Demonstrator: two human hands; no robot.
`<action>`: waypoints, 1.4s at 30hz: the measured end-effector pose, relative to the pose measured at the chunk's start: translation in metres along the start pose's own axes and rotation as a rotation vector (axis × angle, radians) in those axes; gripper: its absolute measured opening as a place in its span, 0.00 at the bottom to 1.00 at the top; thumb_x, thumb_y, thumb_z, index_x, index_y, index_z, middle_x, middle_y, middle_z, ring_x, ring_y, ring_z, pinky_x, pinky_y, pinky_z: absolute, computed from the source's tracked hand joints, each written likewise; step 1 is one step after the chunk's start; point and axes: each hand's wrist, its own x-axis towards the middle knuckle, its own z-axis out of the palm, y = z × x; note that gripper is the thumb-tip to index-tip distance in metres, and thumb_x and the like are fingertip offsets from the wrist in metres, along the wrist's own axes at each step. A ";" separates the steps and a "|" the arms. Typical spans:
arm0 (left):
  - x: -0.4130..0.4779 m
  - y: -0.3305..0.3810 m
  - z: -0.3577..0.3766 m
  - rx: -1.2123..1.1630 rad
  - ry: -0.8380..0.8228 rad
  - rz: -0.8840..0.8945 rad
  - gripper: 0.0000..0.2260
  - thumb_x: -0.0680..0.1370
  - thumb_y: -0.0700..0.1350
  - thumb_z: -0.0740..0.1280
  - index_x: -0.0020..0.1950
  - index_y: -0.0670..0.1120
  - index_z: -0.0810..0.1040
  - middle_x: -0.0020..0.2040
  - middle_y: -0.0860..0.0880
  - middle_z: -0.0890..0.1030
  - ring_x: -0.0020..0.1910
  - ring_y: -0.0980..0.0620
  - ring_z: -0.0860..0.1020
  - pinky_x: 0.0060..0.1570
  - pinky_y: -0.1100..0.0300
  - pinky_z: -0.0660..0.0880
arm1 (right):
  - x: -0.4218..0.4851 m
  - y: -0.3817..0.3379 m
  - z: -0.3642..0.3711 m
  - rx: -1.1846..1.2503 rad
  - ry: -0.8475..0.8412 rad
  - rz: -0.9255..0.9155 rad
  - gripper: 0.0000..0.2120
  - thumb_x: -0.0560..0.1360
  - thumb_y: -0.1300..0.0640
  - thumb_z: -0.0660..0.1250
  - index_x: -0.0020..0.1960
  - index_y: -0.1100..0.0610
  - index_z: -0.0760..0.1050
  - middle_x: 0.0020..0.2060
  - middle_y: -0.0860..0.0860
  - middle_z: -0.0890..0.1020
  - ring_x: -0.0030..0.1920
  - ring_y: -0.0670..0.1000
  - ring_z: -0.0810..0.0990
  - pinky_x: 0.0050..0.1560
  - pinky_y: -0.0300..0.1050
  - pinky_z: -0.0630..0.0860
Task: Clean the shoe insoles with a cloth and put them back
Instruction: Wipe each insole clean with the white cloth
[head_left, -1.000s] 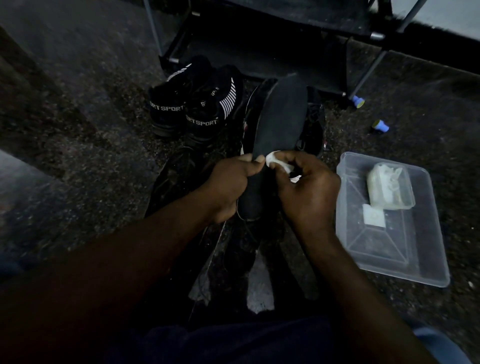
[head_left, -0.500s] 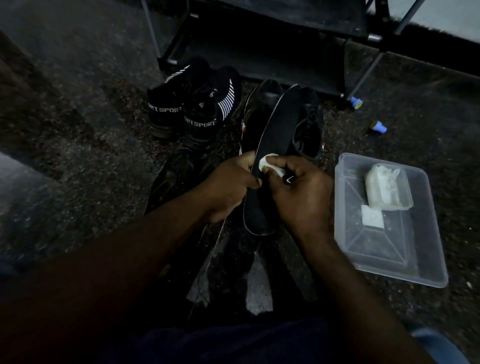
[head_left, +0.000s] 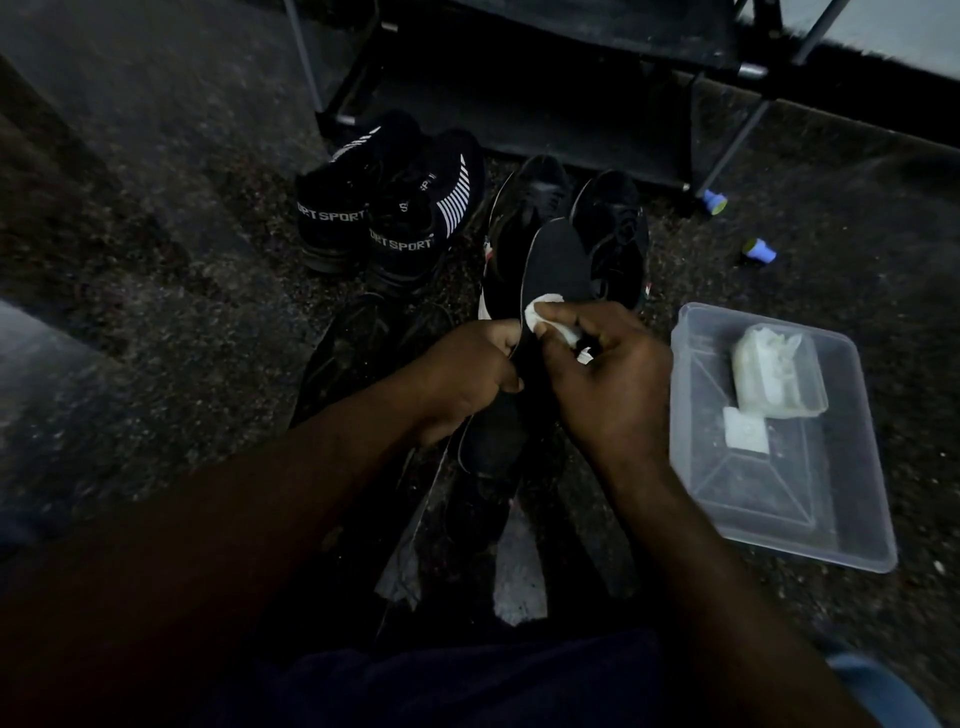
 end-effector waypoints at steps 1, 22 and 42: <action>-0.001 0.001 0.001 -0.031 -0.001 -0.013 0.22 0.74 0.23 0.59 0.64 0.35 0.79 0.59 0.35 0.83 0.60 0.37 0.82 0.61 0.47 0.77 | 0.000 0.001 0.000 -0.001 -0.001 -0.001 0.09 0.75 0.56 0.73 0.54 0.51 0.86 0.50 0.45 0.85 0.52 0.43 0.83 0.53 0.45 0.81; 0.005 0.017 -0.017 -0.818 -0.016 -0.129 0.27 0.85 0.59 0.59 0.79 0.45 0.69 0.70 0.42 0.79 0.60 0.45 0.83 0.52 0.52 0.83 | -0.012 -0.011 0.013 -0.072 -0.248 -0.218 0.11 0.70 0.59 0.73 0.50 0.49 0.88 0.47 0.46 0.86 0.48 0.48 0.83 0.52 0.53 0.80; 0.003 0.004 0.006 -0.590 -0.074 -0.038 0.20 0.87 0.51 0.58 0.73 0.39 0.74 0.68 0.40 0.80 0.68 0.45 0.79 0.69 0.51 0.74 | 0.001 -0.003 0.000 -0.103 0.050 -0.131 0.09 0.74 0.59 0.75 0.54 0.55 0.85 0.49 0.50 0.84 0.50 0.49 0.82 0.51 0.49 0.80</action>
